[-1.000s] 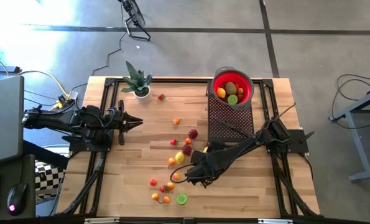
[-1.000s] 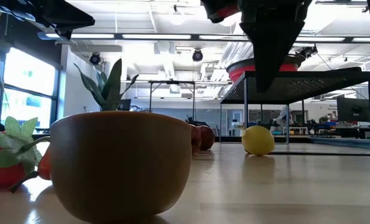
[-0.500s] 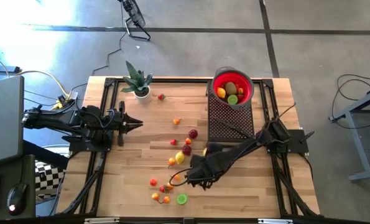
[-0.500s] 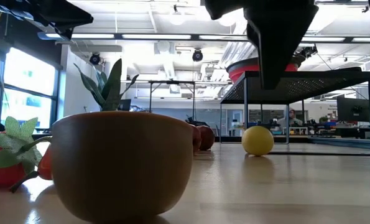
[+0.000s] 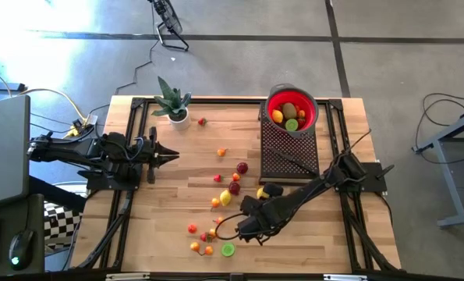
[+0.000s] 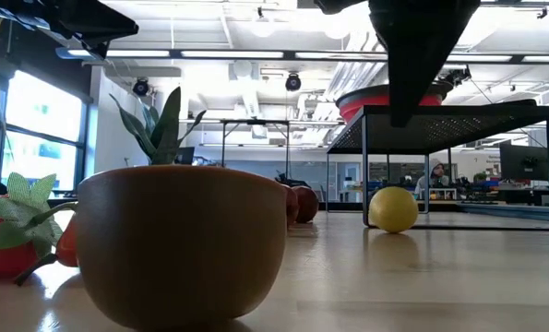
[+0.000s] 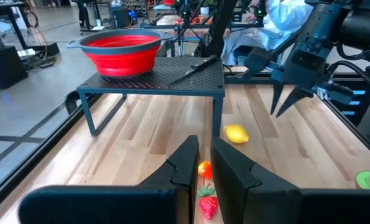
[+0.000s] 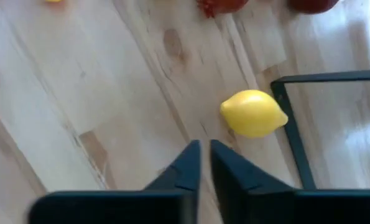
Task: Pick & Place Fruit
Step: Put the lemon into the strainer bowl on the shelf
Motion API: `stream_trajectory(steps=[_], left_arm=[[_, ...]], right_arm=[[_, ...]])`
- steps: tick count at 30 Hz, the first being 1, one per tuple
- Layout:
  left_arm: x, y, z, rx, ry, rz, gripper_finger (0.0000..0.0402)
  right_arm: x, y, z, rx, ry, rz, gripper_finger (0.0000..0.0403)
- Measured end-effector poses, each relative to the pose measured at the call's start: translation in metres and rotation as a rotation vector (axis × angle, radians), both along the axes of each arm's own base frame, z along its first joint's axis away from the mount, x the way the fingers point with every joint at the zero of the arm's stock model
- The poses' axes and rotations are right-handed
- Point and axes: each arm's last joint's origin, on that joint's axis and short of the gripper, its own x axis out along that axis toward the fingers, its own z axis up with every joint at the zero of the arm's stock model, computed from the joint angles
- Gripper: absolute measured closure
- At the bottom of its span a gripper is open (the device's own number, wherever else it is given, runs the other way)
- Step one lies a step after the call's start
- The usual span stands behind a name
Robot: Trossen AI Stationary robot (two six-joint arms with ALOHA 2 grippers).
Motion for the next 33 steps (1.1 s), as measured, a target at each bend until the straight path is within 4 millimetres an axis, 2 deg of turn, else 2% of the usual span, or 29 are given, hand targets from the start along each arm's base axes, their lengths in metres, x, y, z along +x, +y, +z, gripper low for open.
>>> stream_trajectory(steps=[4, 12, 15, 20, 25, 33], left_arm=[[0.0, 0.0, 0.0, 0.0, 0.0, -0.002, 0.0365], [0.0, 0.0, 0.0, 0.0, 0.001, -0.001, 0.0365], [0.0, 0.0, 0.0, 0.0, 0.0, -0.002, 0.0365], [0.0, 0.0, 0.0, -0.001, 0.0, -0.001, 0.0365], [0.0, 0.0, 0.0, 0.0, 0.0, -0.001, 0.0365], [0.0, 0.0, 0.0, 0.0, 0.001, -0.001, 0.0365]], right_arm=[[-0.003, 0.005, -0.003, 0.009, -0.021, -0.045, 0.0398], [-0.021, 0.014, -0.043, 0.016, 0.004, -0.13, 0.0401], [-0.027, 0.014, -0.045, 0.015, -0.033, -0.159, 0.0401], [-0.043, 0.013, -0.04, 0.042, -0.205, -0.2, 0.0401], [-0.069, 0.003, -0.045, 0.057, -0.291, -0.302, 0.0401], [-0.094, -0.017, -0.077, -0.039, -0.323, -0.486, 0.0401]])
